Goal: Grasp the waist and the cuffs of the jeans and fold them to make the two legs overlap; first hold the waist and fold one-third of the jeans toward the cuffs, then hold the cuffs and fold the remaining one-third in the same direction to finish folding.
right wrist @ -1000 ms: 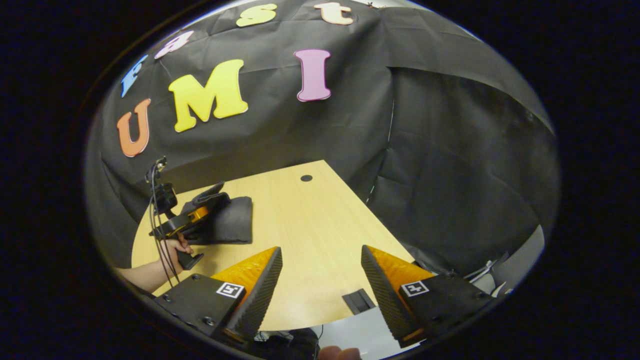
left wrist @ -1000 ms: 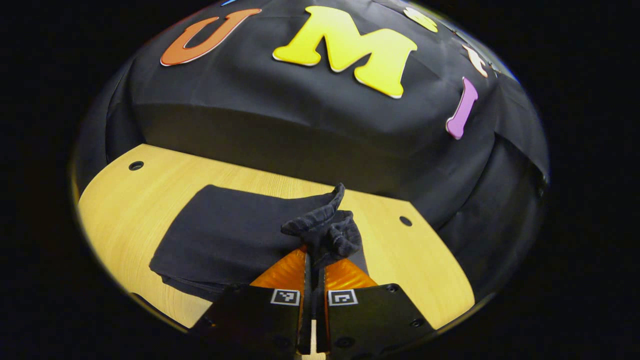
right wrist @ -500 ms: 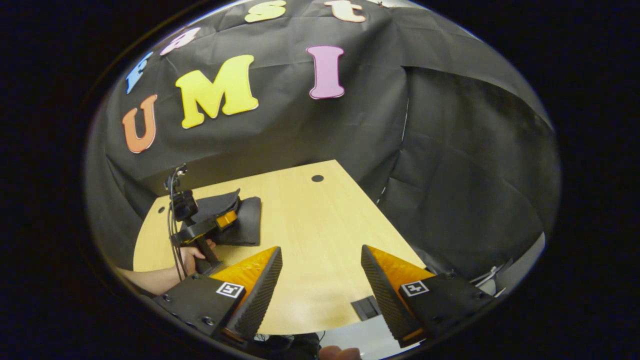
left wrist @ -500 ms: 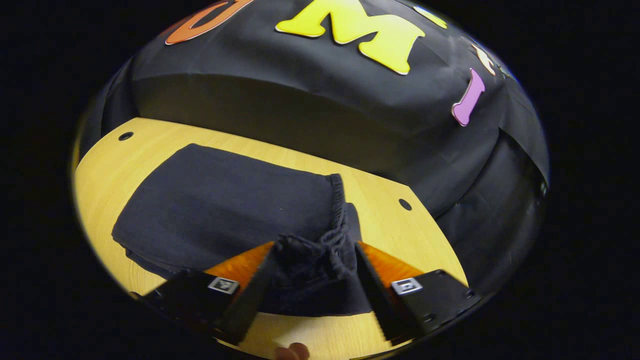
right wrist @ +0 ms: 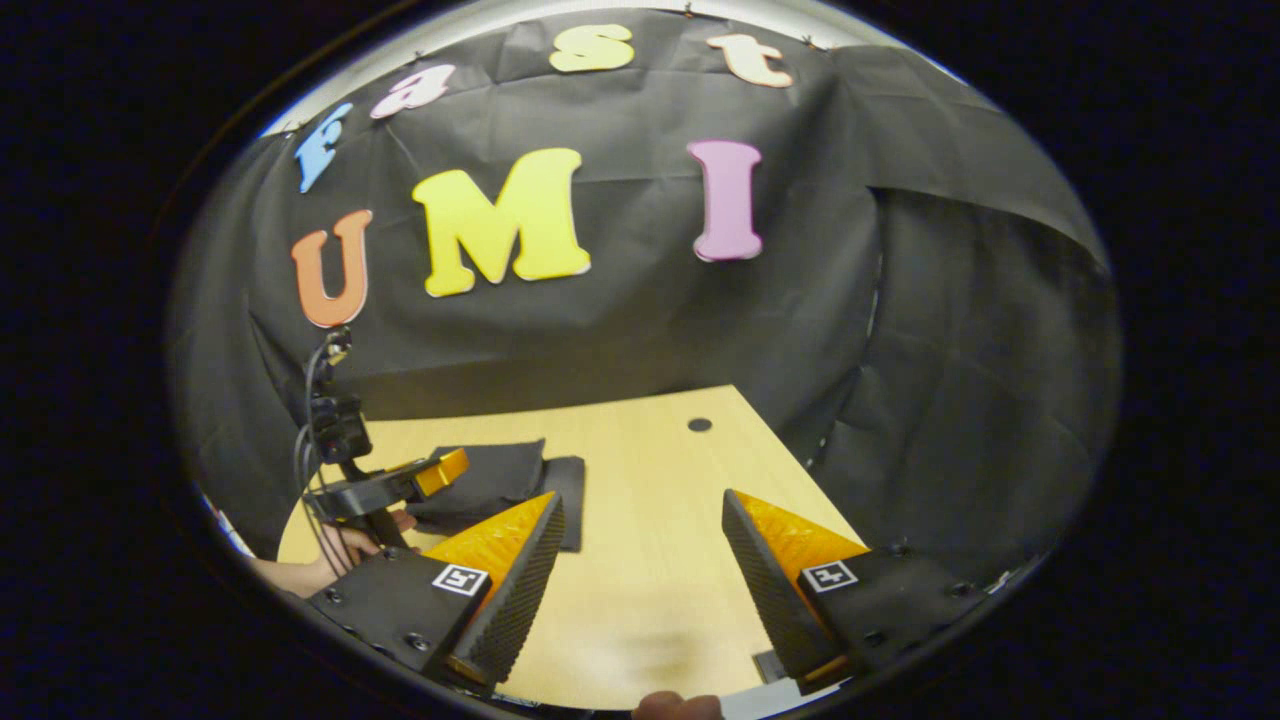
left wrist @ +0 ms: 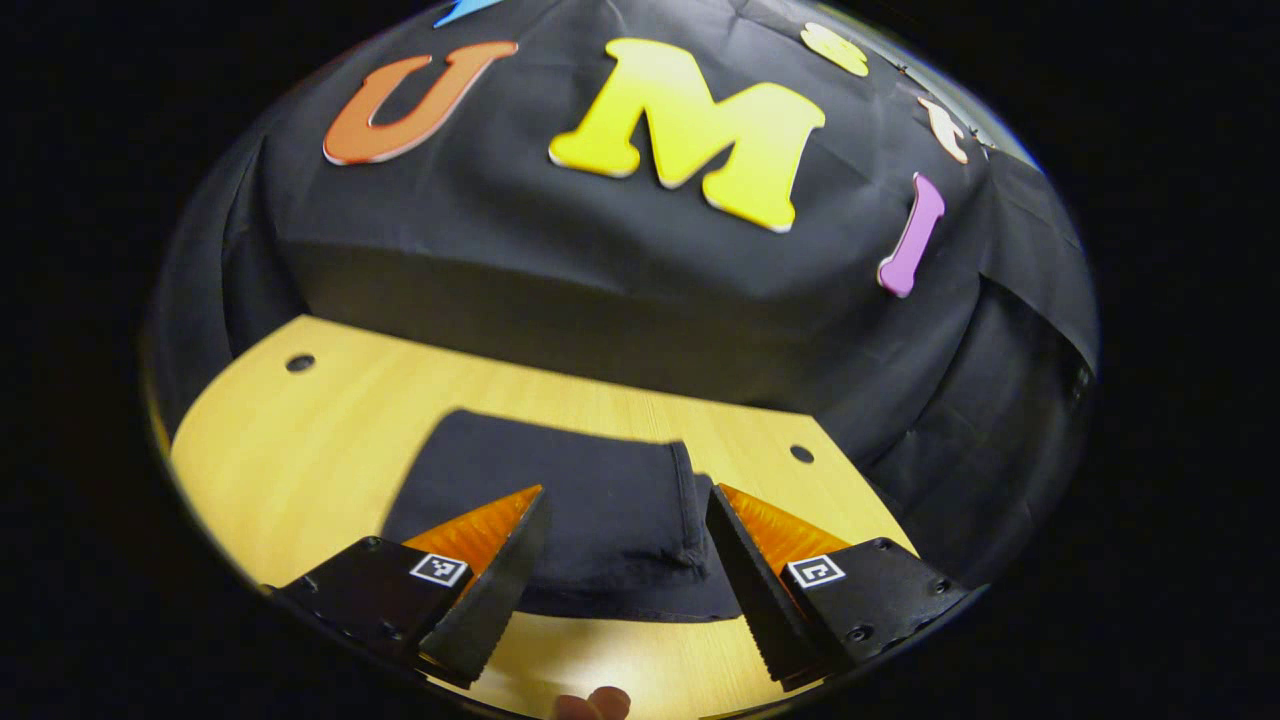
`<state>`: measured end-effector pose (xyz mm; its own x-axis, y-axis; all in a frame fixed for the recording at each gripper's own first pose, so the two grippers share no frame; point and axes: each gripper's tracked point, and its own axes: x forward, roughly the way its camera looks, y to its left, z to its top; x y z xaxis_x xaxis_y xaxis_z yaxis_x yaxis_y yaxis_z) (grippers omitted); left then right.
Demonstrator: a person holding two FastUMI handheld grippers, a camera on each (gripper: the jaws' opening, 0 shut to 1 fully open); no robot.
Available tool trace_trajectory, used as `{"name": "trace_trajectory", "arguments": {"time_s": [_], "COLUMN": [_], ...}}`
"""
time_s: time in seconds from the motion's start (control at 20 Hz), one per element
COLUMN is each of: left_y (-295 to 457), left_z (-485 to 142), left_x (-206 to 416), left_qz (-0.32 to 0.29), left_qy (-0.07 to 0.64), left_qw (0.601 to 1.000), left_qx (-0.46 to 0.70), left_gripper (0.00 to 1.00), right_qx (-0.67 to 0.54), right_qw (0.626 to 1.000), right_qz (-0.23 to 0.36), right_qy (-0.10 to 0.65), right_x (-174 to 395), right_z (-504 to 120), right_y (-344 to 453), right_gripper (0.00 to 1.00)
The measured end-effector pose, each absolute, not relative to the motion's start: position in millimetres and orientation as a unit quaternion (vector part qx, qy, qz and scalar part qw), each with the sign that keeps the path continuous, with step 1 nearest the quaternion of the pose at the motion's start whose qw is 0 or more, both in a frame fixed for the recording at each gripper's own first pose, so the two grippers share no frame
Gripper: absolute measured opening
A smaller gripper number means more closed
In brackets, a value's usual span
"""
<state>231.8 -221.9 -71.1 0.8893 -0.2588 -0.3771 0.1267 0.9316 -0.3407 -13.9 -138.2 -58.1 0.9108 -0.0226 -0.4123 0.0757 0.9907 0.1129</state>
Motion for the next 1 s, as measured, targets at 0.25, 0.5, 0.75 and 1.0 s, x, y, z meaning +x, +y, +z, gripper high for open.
{"name": "trace_trajectory", "arguments": {"time_s": [0.25, 0.5, 0.75, 1.0], "left_y": [-138, -86, -69, -63], "left_z": [64, 140, 162, 162], "left_x": [220, 184, 152, 136], "left_qz": [-0.056, -0.014, 0.016, 0.033], "left_qy": [0.094, 0.025, -0.015, -0.015], "left_qw": [0.987, 0.996, 0.999, 0.998], "left_qx": [-0.119, -0.082, -0.033, -0.055], "left_gripper": [0.98, 0.98, 0.98, 0.98], "right_qx": [0.034, 0.035, 0.009, 0.014], "right_qw": [0.995, 0.998, 0.998, 0.999], "right_qz": [0.016, 0.052, 0.056, 0.036], "right_qy": [0.095, 0.024, 0.005, -0.018], "right_x": [36, 47, 34, 23], "right_z": [14, 56, 48, 58], "right_y": [-72, -7, 26, 25], "right_gripper": [0.97, 0.94, 0.94, 0.94]}}
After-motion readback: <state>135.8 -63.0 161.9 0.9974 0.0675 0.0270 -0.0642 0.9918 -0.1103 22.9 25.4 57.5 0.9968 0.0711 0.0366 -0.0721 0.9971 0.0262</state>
